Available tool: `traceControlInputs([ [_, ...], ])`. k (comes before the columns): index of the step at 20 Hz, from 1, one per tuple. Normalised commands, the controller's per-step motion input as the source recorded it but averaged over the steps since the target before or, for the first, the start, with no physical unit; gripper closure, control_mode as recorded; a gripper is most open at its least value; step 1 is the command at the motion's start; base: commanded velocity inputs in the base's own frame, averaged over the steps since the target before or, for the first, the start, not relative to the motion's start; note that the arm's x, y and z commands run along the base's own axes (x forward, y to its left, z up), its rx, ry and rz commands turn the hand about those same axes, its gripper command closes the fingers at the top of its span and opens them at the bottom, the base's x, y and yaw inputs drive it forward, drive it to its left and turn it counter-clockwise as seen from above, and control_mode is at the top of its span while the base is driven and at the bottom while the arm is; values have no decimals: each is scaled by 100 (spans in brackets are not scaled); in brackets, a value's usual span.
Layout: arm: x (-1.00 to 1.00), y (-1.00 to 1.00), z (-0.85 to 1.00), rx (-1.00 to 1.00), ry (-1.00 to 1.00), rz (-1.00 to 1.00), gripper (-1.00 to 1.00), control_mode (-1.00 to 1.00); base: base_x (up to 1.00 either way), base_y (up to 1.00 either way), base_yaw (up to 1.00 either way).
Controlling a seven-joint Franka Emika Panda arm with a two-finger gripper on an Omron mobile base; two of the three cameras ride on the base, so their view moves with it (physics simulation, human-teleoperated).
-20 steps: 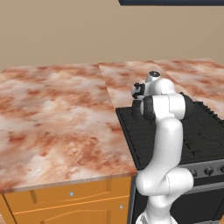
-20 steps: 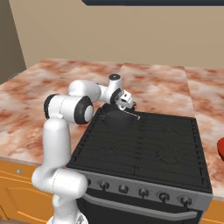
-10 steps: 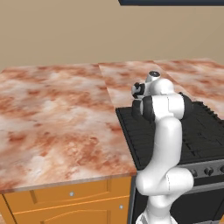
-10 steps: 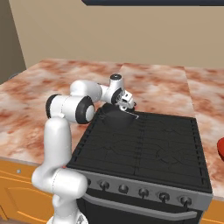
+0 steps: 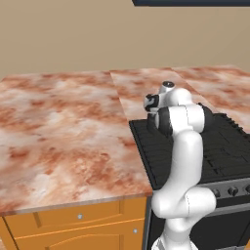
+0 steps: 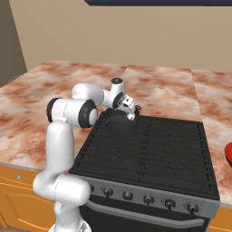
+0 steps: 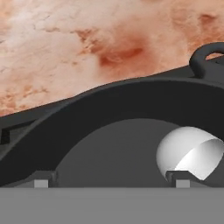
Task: Open the cabinet and move the ladle to the pot. Then close the cabinet.
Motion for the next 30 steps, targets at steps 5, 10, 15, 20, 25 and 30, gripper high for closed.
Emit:
traceControlInputs([
  [5,-8,27,13,0,-8,0,-100,-100,0,0,0],
  [10,-21,2,46,0,-14,0,-100,-100,0,0,0],
  [15,-46,0,50,-1,-13,0,-100,-100,0,0,0],
  [20,-89,-6,83,-4,-17,0,-100,-100,0,0,0],
  [25,-100,-6,100,-4,-16,0,-100,-100,0,0,0],
  [30,-100,-2,100,-1,-4,0,-100,-100,0,0,0],
])
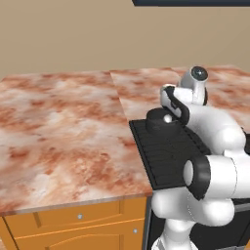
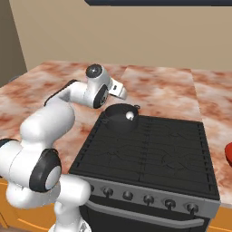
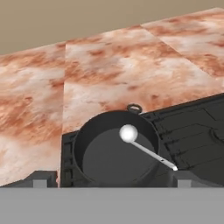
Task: Open the cabinet and move the ladle to the pot. Then close the cabinet.
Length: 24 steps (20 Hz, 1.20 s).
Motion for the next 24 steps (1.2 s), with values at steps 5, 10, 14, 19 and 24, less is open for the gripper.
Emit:
traceControlInputs([
  [5,-100,1,100,0,0,0,-100,-100,0,0,0],
  [10,-100,11,98,0,6,0,-100,-100,0,0,0],
  [14,-96,42,48,-1,10,0,-100,-100,0,0,0],
  [19,-86,60,1,-3,7,0,-100,-100,0,0,0],
  [24,-47,45,-4,-3,2,3,-100,-100,0,0,0],
])
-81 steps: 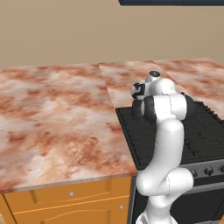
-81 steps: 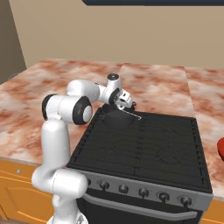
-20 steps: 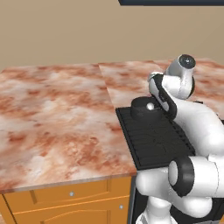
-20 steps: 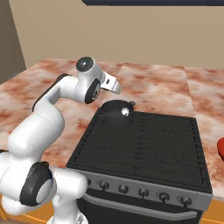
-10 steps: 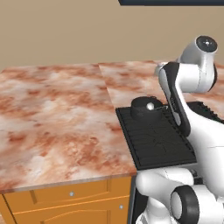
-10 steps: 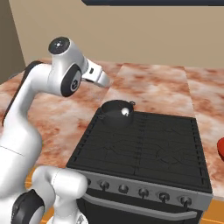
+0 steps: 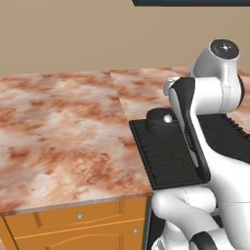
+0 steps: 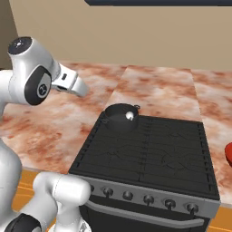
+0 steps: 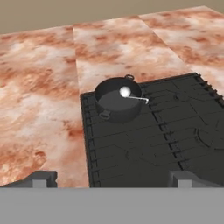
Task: Open the cabinet and move the ladle to the pot. Then close the cabinet.
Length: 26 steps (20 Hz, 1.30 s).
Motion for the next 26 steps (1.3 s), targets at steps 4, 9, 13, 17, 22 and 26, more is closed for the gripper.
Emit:
traceControlInputs([
  [4,-16,12,-1,-1,0,5,-100,-100,0,0,0],
  [9,-2,2,0,0,0,5,-100,-100,0,0,0],
  [13,-4,0,0,0,0,0,-100,100,-48,1,-2],
  [17,0,0,0,0,0,0,-100,100,-99,-13,-51],
  [22,0,0,0,0,0,0,-100,100,-73,-8,-73],
  [26,0,0,0,0,0,0,-100,100,-12,-34,-84],
])
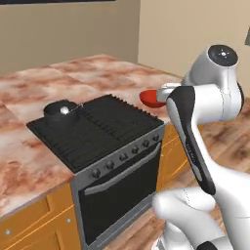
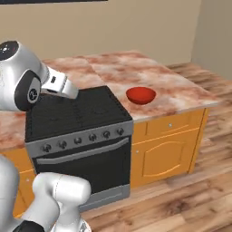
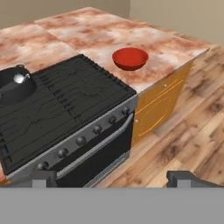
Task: Open the cabinet and move the ladle to the pot. Then close the cabinet.
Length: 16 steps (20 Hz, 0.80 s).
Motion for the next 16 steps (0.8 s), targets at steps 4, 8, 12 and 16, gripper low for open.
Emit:
traceControlInputs([
  [4,0,0,0,0,0,0,-100,100,0,-12,-94],
  [8,0,0,0,0,0,0,-100,100,-1,-6,-94],
  [12,0,0,0,0,0,0,-100,100,-3,-3,-93],
  [16,0,0,0,0,0,0,-100,100,-2,-2,-92],
])
